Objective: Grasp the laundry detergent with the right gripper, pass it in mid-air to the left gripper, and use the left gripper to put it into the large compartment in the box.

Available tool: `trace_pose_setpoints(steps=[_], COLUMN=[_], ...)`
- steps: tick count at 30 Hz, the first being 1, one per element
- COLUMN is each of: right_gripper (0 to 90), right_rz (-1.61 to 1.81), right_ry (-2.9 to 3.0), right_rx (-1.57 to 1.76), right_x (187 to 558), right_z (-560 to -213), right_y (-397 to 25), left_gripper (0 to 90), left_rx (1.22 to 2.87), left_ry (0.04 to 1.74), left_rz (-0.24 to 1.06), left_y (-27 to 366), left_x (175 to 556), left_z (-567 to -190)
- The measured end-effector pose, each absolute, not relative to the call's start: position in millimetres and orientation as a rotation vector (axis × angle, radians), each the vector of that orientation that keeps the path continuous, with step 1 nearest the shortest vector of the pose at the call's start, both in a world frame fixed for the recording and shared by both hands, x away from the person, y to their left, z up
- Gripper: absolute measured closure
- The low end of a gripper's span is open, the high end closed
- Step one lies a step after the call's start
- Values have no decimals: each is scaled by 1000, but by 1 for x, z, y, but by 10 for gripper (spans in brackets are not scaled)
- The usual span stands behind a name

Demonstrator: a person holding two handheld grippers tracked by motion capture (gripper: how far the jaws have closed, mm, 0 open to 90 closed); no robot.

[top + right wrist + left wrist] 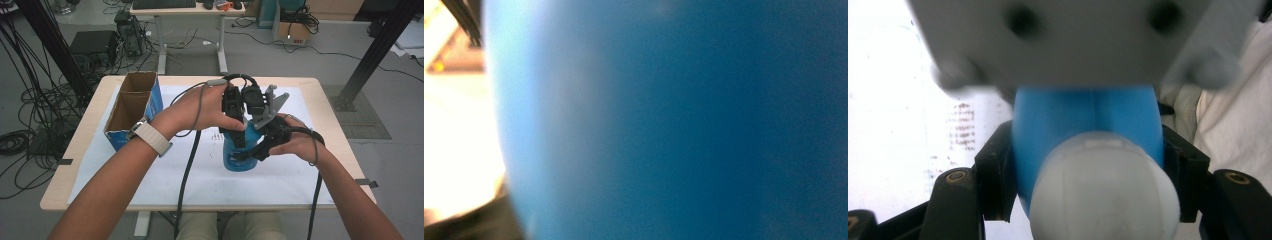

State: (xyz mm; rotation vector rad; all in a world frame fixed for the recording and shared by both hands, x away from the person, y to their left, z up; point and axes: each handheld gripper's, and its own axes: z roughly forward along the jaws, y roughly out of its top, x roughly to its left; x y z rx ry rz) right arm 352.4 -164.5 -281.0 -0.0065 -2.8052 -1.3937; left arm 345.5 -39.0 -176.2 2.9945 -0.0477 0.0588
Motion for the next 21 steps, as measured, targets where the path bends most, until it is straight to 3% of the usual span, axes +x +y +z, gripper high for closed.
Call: trace_pose_setpoints(steps=[1,8,21], right_gripper=[129,81,41], right_rz=[-1346,-1241,-1032], right_ry=[-2800,-2794,-2917], right_rx=[-96,-252,-390], right_x=[350,345,350], right_z=[-282,-289,-285], right_y=[-167,-195,-240], left_gripper=[375,375,375], left_rx=[3002,3019,3021], left_ry=[-49,0,87], left_rz=[58,71,137], left_y=[-38,-31,-19], left_x=[346,349,357], left_z=[-177,-179,-166])
